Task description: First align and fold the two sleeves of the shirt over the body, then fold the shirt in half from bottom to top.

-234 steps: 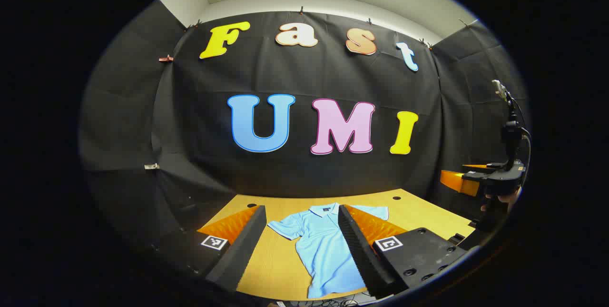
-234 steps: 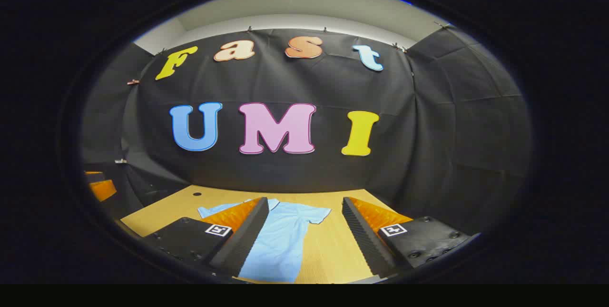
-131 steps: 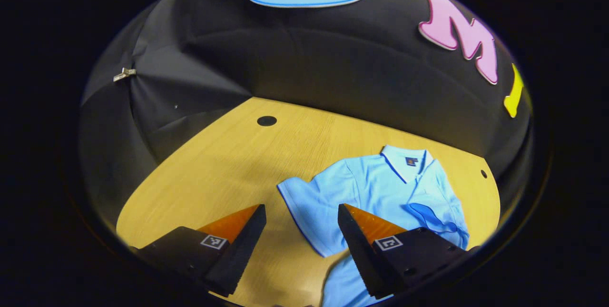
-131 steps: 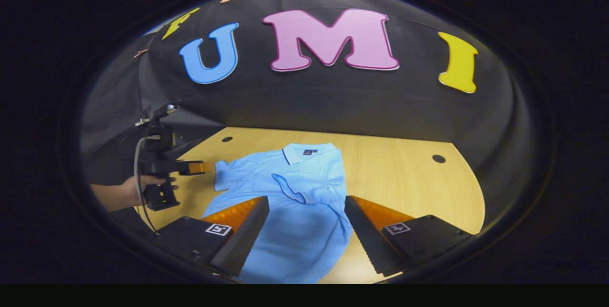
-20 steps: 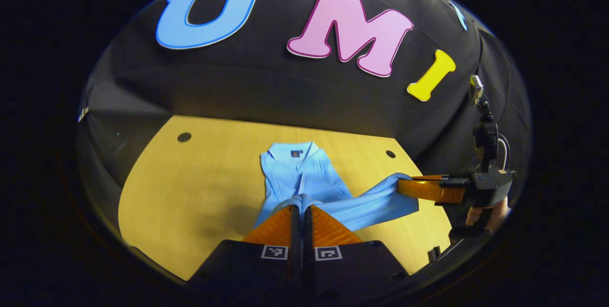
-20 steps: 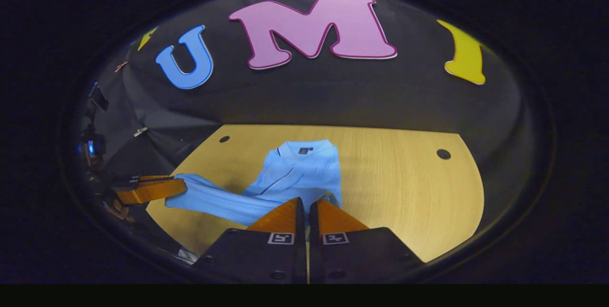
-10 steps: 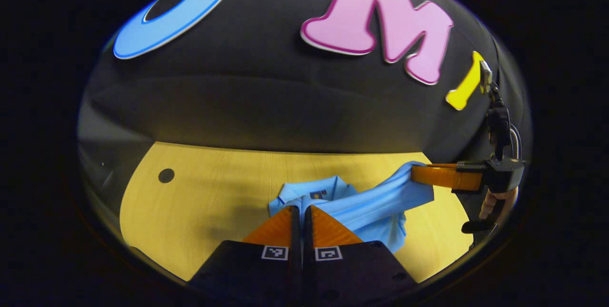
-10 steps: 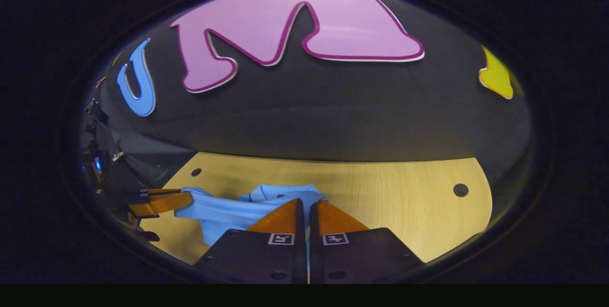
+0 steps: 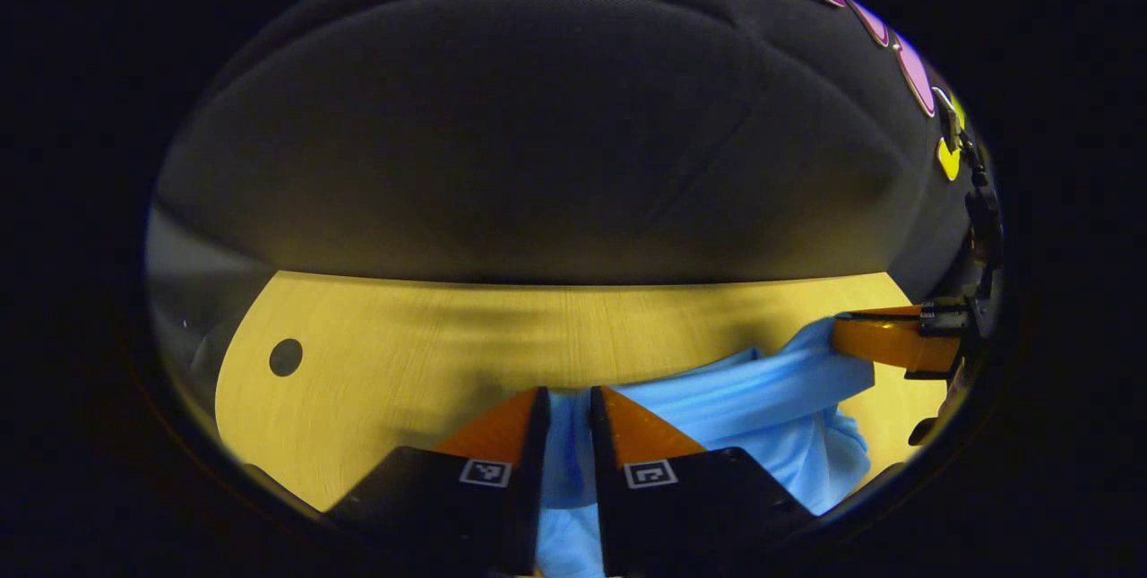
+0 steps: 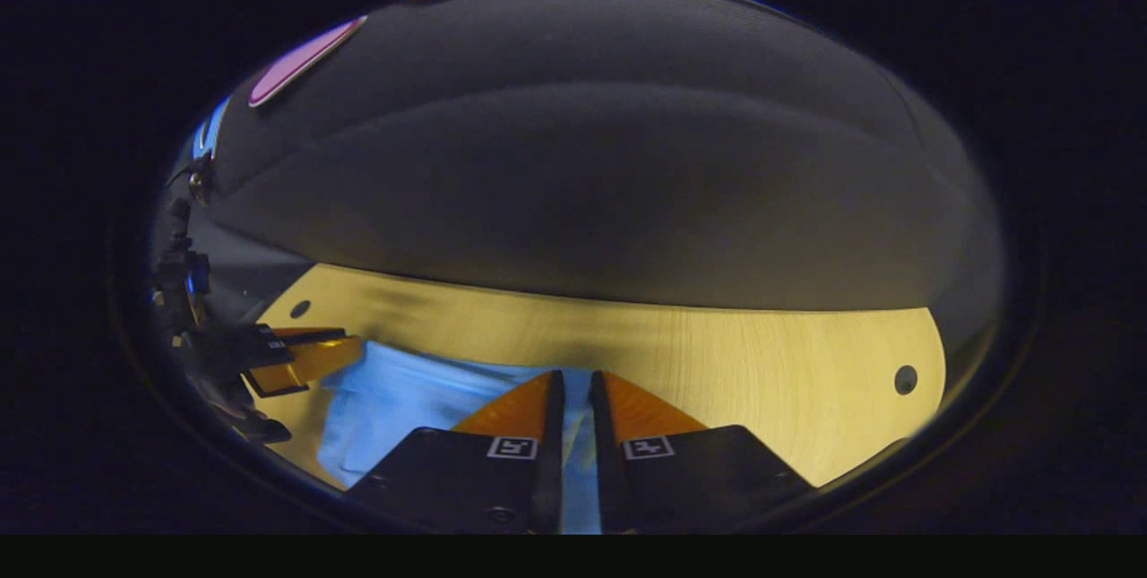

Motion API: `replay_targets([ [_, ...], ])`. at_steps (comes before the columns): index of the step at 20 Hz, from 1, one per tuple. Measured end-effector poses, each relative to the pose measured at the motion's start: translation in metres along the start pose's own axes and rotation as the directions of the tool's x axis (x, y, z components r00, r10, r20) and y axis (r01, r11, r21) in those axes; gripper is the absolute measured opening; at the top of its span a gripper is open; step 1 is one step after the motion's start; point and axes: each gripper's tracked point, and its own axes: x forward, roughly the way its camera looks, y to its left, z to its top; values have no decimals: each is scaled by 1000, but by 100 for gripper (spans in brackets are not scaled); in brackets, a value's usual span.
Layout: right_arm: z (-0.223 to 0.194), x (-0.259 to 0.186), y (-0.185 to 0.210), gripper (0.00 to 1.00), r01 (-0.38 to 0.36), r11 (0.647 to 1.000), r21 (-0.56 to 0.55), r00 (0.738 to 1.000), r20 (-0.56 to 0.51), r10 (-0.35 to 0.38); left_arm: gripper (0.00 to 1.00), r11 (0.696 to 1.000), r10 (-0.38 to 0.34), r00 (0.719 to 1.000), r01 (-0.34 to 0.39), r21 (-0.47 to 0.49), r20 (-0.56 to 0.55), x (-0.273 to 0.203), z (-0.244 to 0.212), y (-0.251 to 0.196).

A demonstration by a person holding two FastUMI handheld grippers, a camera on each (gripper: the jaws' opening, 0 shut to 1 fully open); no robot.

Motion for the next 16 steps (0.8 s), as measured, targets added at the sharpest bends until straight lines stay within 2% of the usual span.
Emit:
replay_targets([
  [1, 6, -5, -6, 30, 25, 1000, -5, 999, 26, -25, 56, 1000, 17, 1000, -17, 0, 13, -3, 3, 4],
  [3, 15, -23, -10, 60, 40, 999, 31, 996, 84, -43, 95, 1000, 15, 997, -15, -2, 79, -25, 17, 9],
  [4, 18, -40, -9, 67, 41, 998, 48, 992, 113, -47, 97, 1000, 13, 992, -14, 6, 122, -41, 26, 9],
  [5, 18, -54, -7, 83, 52, 997, 52, 989, 138, -58, 97, 1000, 17, 986, -20, 17, 165, -63, 31, 11],
  [6, 16, -67, -7, 95, 69, 997, 46, 984, 160, -76, 97, 999, 21, 979, -27, 28, 204, -88, 38, 14],
  [8, 11, -102, -4, 97, 110, 993, 35, 977, 178, -115, 97, 999, 15, 963, -28, 44, 267, -141, 44, 13],
  [11, 10, -176, 3, 98, 140, 988, 67, 962, 226, -152, 97, 999, -6, 941, -5, 32, 339, -225, 35, 8],
  [16, 14, -306, 40, 98, 134, 989, 64, 942, 301, -147, 97, 996, -40, 916, 6, 86, 398, -341, 1, 1],
])
